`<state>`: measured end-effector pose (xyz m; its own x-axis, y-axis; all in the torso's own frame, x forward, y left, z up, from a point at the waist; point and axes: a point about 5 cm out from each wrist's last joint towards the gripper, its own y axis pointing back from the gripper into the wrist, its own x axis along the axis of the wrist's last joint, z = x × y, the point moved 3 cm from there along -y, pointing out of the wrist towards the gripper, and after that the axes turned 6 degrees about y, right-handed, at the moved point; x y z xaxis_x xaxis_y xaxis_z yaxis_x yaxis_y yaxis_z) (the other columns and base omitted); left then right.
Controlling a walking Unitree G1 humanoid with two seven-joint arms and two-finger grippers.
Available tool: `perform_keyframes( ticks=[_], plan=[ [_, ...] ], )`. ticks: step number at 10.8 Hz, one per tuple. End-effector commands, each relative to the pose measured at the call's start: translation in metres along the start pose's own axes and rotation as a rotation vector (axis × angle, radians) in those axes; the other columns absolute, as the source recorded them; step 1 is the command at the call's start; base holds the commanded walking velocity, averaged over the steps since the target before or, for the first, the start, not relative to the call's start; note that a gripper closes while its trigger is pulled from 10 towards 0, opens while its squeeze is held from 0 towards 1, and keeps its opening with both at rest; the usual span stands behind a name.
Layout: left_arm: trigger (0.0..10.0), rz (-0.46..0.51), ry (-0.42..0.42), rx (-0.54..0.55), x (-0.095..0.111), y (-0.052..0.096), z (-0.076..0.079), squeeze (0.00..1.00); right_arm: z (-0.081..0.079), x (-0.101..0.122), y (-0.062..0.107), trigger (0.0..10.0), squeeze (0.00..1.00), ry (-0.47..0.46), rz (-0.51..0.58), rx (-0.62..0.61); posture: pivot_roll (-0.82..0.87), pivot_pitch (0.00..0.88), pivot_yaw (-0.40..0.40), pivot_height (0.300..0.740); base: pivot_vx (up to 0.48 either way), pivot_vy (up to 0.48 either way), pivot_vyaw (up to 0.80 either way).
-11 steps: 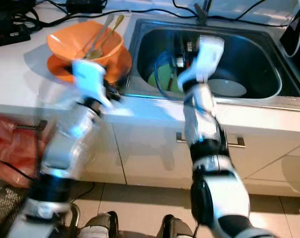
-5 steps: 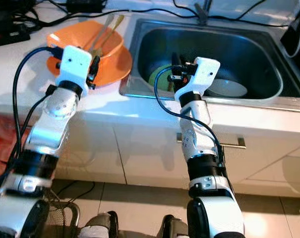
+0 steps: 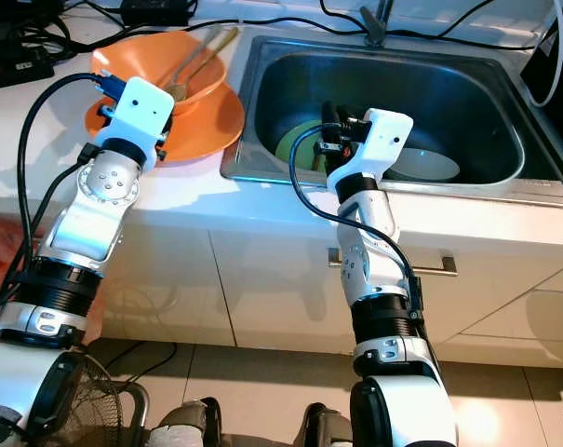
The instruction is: Kitchen organization
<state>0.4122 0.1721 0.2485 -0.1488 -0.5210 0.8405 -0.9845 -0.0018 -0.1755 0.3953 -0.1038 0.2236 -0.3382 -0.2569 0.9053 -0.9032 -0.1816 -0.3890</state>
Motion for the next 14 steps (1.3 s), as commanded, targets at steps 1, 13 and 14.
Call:
perform_keyframes(
  ticks=[1, 13, 14],
  plan=[
    [10.0, -0.051, -0.031, 0.021, -0.012, 0.004, -0.006, 0.00, -0.001, 0.004, 0.000, 10.0, 0.00, -0.002, 0.009, 0.001, 0.11, 0.140, -0.031, 0.740, 0.000, 0.000, 0.00],
    [10.0, 0.129, 0.095, -0.102, 0.029, 0.019, 0.007, 0.00, -0.006, 0.000, -0.002, 10.0, 0.00, -0.021, -0.005, 0.011, 0.12, 0.137, -0.035, 0.740, 0.000, 0.000, 0.00],
    [10.0, 0.132, 0.347, -0.150, 0.031, 0.007, 0.020, 0.00, -0.006, -0.001, -0.002, 10.0, 0.00, -0.020, -0.007, 0.008, 0.12, 0.137, -0.031, 0.740, 0.000, 0.000, 0.00]
  ],
)
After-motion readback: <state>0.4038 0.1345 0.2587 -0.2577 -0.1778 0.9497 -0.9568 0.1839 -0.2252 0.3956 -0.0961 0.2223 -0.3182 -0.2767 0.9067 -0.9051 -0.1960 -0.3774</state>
